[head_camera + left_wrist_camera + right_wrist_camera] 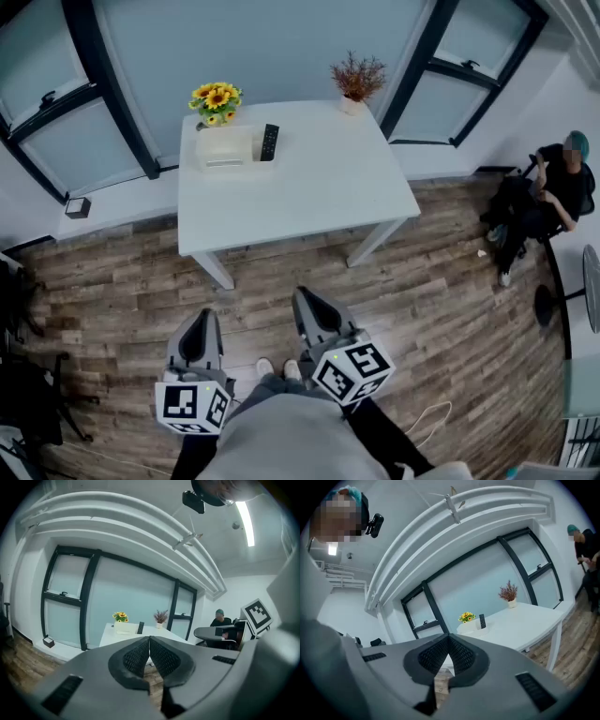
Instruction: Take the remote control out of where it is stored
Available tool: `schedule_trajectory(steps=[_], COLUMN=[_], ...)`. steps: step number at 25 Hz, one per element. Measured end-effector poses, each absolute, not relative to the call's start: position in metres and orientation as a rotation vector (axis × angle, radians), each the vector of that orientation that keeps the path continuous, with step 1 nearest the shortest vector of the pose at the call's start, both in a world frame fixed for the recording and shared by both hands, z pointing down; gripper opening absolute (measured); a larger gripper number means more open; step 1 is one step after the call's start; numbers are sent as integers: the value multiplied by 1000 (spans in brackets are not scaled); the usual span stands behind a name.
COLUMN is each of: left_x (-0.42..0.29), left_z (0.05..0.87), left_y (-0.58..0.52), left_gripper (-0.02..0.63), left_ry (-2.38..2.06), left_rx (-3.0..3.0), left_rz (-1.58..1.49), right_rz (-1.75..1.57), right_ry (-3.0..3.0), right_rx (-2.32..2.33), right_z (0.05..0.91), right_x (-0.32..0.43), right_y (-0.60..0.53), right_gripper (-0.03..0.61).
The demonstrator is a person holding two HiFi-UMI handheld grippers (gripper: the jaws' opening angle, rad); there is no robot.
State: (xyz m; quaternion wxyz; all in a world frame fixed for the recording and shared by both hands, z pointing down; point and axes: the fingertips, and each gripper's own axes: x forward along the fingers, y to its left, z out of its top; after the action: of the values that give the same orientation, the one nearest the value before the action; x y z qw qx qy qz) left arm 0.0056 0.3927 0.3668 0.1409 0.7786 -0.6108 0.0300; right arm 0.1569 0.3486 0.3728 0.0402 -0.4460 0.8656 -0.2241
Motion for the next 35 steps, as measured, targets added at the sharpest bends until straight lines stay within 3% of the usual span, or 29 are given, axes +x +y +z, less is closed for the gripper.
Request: schedule_trajectory(steps=[35], left_x=[-47], left_z=[376], left_y=[395], left_gripper=[9], left_ry=[-1785], left_rx=[2181], left_rz=[6], right_rz=[-664], right_ry=[2557], right_rx=[-1502], right_z=[374], right_x=[150], right_y=[338], right_gripper=[6])
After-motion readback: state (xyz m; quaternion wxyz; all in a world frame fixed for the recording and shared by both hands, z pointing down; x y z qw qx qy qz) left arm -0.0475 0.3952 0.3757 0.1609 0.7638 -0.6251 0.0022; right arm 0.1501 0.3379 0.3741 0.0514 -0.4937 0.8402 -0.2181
